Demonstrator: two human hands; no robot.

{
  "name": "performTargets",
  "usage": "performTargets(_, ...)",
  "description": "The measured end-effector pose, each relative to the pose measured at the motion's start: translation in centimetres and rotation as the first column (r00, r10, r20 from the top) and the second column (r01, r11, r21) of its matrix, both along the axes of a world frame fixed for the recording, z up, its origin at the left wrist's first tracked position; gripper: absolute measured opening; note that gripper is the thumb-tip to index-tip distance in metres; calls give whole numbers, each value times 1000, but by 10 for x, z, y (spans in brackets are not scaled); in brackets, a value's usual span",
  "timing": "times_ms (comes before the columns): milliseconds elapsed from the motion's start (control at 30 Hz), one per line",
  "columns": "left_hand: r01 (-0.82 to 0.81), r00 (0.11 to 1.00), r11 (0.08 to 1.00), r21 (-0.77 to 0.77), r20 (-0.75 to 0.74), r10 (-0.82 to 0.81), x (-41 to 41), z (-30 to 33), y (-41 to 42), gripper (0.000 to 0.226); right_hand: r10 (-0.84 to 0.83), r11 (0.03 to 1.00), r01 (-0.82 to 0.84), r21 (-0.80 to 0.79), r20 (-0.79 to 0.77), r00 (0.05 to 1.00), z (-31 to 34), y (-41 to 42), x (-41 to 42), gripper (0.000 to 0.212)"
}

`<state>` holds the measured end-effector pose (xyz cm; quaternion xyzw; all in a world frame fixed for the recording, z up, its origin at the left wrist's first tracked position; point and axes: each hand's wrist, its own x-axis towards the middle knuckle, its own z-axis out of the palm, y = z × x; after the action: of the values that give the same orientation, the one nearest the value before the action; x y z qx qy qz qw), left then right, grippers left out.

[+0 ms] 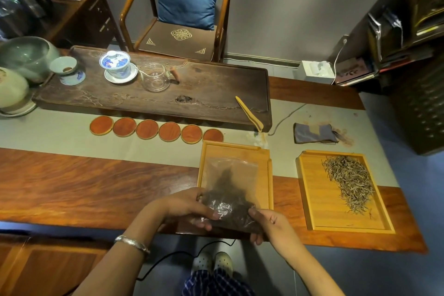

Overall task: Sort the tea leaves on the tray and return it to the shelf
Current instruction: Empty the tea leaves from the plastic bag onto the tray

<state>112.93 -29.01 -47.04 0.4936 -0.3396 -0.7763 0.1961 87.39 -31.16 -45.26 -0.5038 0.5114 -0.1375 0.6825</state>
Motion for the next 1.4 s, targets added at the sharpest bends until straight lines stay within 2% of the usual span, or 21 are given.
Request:
performTargets(233, -26, 1000, 998, -50, 12, 27, -1, 7, -6, 49, -117, 987, 114, -116, -19, 993, 1, -8, -5, 38)
performTargets(367, -44, 998, 995, -85, 29, 47, 0, 11, -9, 57, -123, 984, 125, -123, 28, 992, 3, -12, -6, 30)
performTargets(567, -67, 994, 987, -146, 73, 78, 2, 14, -13, 57, -161, 974, 180, -140, 136, 978, 6, -18, -7, 15)
performTargets(700, -56, 984, 971, -231, 150, 92, 6, 17, -16, 64, -162, 964, 189, -188, 150, 975, 8, -23, -8, 18)
performTargets(767, -99, 983, 963, -251, 129, 134, 7, 20, -19, 59, -171, 956, 205, -209, 168, 971, 8, -26, -9, 24)
performTargets(867, -180, 981, 955, -234, 33, 193, 6, 27, -22, 54, -186, 948, 225, -226, 184, 965, 9, -31, -12, 17)
performTargets(933, -211, 976, 949, -235, 0, 217, 5, 30, -25, 55, -183, 943, 231, -242, 204, 962, 11, -34, -13, 19)
performTargets(1200, -208, 978, 939, -274, -39, 205, 9, 39, -31, 51, -208, 920, 281, -272, 267, 941, 16, -43, -9, 22)
performTargets(1400, -189, 981, 954, -235, 6, 196, 17, 43, -30, 77, -232, 913, 305, -272, 270, 935, 20, -46, -6, 29)
